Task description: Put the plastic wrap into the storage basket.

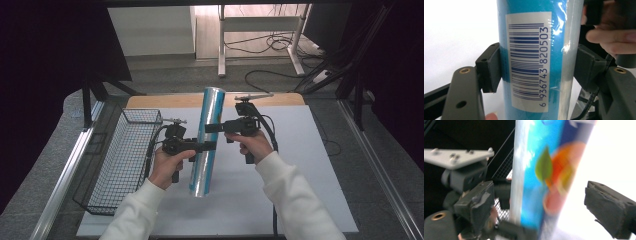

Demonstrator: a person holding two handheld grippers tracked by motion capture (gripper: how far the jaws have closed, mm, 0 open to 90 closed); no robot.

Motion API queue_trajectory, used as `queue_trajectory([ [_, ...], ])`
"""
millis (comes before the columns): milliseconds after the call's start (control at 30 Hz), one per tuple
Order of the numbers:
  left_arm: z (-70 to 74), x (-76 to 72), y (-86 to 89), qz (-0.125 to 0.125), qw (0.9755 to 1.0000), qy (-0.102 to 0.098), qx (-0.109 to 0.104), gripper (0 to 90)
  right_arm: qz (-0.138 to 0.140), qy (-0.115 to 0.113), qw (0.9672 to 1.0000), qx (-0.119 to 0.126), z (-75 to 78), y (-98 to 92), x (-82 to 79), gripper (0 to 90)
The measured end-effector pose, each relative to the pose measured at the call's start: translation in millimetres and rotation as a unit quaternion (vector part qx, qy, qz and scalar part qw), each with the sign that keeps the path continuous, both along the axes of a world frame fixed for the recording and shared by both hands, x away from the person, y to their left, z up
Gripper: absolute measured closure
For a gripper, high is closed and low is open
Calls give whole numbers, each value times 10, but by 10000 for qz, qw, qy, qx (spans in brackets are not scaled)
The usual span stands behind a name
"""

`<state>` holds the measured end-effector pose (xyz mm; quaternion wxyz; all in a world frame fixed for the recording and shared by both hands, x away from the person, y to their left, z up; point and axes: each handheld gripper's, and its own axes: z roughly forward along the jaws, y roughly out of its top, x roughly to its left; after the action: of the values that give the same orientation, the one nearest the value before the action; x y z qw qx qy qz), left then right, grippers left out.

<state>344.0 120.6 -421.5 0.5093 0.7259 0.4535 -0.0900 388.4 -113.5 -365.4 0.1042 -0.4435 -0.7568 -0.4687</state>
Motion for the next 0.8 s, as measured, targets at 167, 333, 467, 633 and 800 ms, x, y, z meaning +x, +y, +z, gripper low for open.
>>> queue_trajectory([
  [167, 35, -36, 116, 102, 9999, -38, 54, 320, -141, -67, 9998, 84, -47, -365, -156, 77],
  [333, 110, -85, 259, 221, 9997, -1, 88, 320, -351, -235, 9991, -30, -218, -730, -334, 86],
  [467, 200, -123, 413, 310, 9994, -2, 138, 320, -480, -238, 9984, -189, -474, -991, -463, 89],
  [633, 306, -170, 543, 378, 9988, -66, 303, 320, -590, -276, 9972, -368, -621, -1154, -537, 99],
  [800, 426, -208, 750, 528, 9979, -10, 387, 320, -613, -303, 9959, -588, -837, -1272, -655, 100],
])
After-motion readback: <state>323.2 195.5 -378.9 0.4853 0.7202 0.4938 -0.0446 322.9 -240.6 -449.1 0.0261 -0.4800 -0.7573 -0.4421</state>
